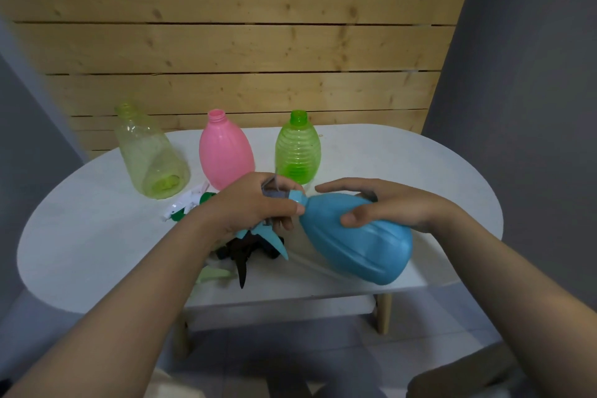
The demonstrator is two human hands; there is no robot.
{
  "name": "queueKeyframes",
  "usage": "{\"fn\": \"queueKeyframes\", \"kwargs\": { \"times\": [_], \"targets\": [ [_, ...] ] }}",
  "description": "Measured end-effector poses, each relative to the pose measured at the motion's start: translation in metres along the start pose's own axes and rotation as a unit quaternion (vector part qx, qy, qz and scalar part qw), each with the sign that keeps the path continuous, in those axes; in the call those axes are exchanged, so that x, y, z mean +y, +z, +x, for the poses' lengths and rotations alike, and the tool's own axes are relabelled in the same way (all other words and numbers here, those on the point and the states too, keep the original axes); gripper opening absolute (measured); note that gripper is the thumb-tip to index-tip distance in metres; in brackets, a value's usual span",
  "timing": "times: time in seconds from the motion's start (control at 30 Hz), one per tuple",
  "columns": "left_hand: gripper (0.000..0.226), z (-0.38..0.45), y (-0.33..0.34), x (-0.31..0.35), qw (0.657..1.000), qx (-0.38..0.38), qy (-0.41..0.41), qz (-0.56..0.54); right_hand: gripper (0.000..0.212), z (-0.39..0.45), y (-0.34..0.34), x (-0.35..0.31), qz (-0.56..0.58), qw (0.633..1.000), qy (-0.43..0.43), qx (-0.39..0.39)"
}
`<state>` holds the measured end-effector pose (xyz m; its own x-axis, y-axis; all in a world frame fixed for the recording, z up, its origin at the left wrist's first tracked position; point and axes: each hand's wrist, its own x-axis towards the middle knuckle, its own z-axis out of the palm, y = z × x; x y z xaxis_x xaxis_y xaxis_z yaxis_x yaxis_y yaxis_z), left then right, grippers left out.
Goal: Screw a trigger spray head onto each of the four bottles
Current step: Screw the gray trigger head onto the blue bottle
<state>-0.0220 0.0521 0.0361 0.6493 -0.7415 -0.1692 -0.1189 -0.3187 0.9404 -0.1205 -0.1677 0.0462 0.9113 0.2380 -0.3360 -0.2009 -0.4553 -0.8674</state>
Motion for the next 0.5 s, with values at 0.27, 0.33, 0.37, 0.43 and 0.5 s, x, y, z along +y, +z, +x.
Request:
{"fn": "queueKeyframes", "kwargs": {
  "times": [0.27, 0.33, 0.37, 0.43, 0.5],
  "targets": [
    [0.013, 0.002, -0.001, 0.000, 0.995, 0.093, -0.046, -0.013, 0.063, 0.002, -0.003, 0.006, 0.053, 0.993, -0.038, 0.097],
    [0.003, 0.003, -0.004, -0.001, 0.987, 0.144, -0.056, -0.038, 0.060, 0.000, -0.009, 0.012, 0.091, 0.986, -0.051, 0.134],
    [0.003, 0.004, -0.006, -0.001, 0.983, 0.163, -0.060, -0.054, 0.057, 0.000, -0.011, 0.014, 0.116, 0.982, -0.056, 0.141],
    [0.007, 0.004, -0.008, -0.003, 0.978, 0.176, -0.067, -0.087, 0.055, 0.001, -0.011, 0.018, 0.170, 0.972, -0.067, 0.149],
    [0.012, 0.004, -0.010, -0.004, 0.978, 0.160, -0.064, -0.114, 0.056, 0.002, -0.009, 0.020, 0.194, 0.966, -0.082, 0.150]
  ]
}}
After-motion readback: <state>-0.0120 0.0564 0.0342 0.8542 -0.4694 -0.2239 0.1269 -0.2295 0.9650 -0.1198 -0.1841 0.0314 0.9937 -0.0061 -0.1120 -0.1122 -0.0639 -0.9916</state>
